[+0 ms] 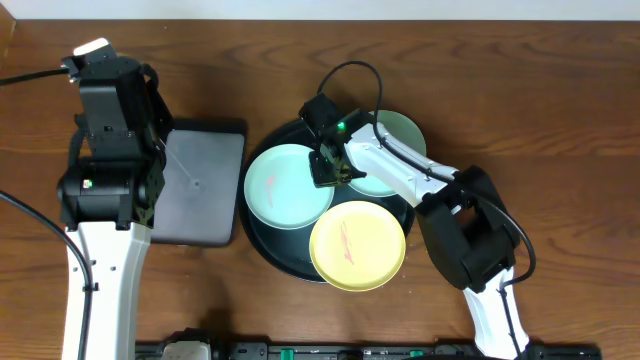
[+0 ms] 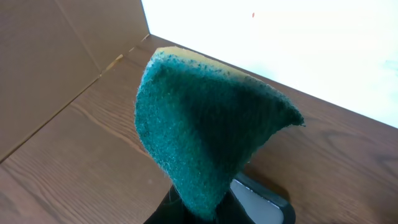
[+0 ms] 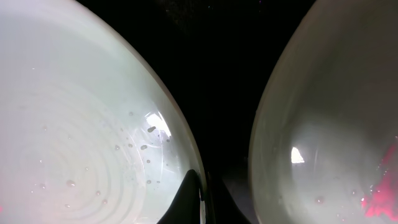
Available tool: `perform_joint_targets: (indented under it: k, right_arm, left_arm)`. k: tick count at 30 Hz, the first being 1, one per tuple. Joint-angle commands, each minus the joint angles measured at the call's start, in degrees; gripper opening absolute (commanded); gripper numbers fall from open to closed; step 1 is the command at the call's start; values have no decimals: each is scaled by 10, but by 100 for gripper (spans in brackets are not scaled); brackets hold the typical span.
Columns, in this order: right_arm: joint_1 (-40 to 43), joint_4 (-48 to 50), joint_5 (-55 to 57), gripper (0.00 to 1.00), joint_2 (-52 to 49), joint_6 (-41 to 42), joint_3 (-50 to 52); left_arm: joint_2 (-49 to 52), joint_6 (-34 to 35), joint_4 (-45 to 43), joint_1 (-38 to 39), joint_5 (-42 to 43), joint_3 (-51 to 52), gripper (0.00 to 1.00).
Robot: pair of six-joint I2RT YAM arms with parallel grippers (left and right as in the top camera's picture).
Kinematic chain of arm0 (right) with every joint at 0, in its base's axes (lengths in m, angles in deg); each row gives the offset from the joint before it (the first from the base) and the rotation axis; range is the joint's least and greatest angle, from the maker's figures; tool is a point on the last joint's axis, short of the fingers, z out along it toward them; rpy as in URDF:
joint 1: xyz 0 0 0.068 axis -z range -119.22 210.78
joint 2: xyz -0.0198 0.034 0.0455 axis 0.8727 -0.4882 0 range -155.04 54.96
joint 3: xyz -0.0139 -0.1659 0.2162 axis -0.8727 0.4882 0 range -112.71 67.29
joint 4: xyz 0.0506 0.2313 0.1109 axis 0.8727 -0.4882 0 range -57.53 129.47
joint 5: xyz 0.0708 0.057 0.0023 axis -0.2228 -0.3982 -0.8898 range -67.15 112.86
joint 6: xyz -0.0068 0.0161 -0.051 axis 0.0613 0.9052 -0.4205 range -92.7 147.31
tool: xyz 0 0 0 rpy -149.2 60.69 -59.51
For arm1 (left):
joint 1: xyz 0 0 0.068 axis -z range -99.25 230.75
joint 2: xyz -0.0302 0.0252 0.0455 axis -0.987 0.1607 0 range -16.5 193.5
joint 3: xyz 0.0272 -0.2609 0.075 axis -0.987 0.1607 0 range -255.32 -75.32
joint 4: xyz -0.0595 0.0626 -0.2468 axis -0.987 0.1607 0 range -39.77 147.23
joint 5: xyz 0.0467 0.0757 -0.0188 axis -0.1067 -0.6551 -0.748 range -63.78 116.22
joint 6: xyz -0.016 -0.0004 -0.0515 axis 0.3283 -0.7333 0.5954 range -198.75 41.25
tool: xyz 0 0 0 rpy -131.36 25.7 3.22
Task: Clean dirty plates on tray and stack at the side
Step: 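Lift the sponge with the left gripper out of the dish, then scrub the left pale green plate with the sponge in left gripper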
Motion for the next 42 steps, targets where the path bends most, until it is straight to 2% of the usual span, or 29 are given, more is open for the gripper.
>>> perform_joint_targets:
  k: [1, 13, 17, 19, 24, 30, 34, 42]
  right_arm:
    - [-1, 0, 26, 1, -7, -5, 1]
    - [-1, 0, 26, 1, -7, -5, 1]
    - [-1, -1, 26, 1, -7, -5, 1]
    - [-1, -1, 27, 1, -7, -5, 1]
    - [-1, 0, 27, 1, -7, -5, 1]
    - [-1, -1, 27, 1, -7, -5, 1]
    - [-1, -1, 27, 1, -7, -5, 1]
    - [-1, -1, 27, 1, -7, -5, 1]
  left_arm:
    - [-5, -10, -7, 2, -14, -4, 7]
    - [54, 5, 35, 39, -12, -3, 7]
    - [83, 30, 35, 39, -12, -3, 8]
    - [102, 66, 42, 39, -9, -3, 8]
    - [165, 125, 77, 39, 139, -1, 7]
    - [282, 143, 83, 48, 285, 5, 8]
    - [325, 142, 94, 79, 304, 5, 7]
    - [336, 143, 113, 139, 304, 40, 7]
